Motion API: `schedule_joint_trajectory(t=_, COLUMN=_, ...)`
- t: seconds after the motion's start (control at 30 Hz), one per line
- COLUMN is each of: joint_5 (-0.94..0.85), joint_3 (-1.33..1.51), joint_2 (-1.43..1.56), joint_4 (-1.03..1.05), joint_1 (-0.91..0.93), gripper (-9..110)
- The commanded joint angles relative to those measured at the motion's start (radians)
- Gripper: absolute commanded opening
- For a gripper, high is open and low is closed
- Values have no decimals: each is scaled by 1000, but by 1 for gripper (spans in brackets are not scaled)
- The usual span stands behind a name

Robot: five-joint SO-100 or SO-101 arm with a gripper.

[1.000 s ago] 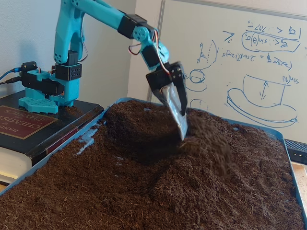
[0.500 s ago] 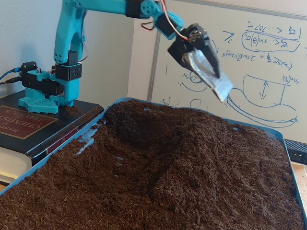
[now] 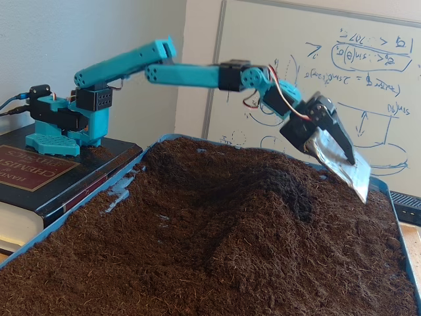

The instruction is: Build a berm.

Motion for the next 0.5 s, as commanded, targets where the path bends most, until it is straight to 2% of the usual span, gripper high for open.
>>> schedule_joint_trajectory(t=0.0, joint_5=-2, joint_3=-264, joint_2=-55, joint_4=-17, joint_1=9, gripper=0)
schedule_joint_trajectory(t=0.27, joint_5=-3, joint_3=-391, joint_2=-299, joint_4=-17, joint_1=6, gripper=1)
schedule_joint_trajectory(t=0.47, joint_5=-3, joint_3=-341, joint_2=-394, joint_4=-2, joint_1=-2, gripper=0)
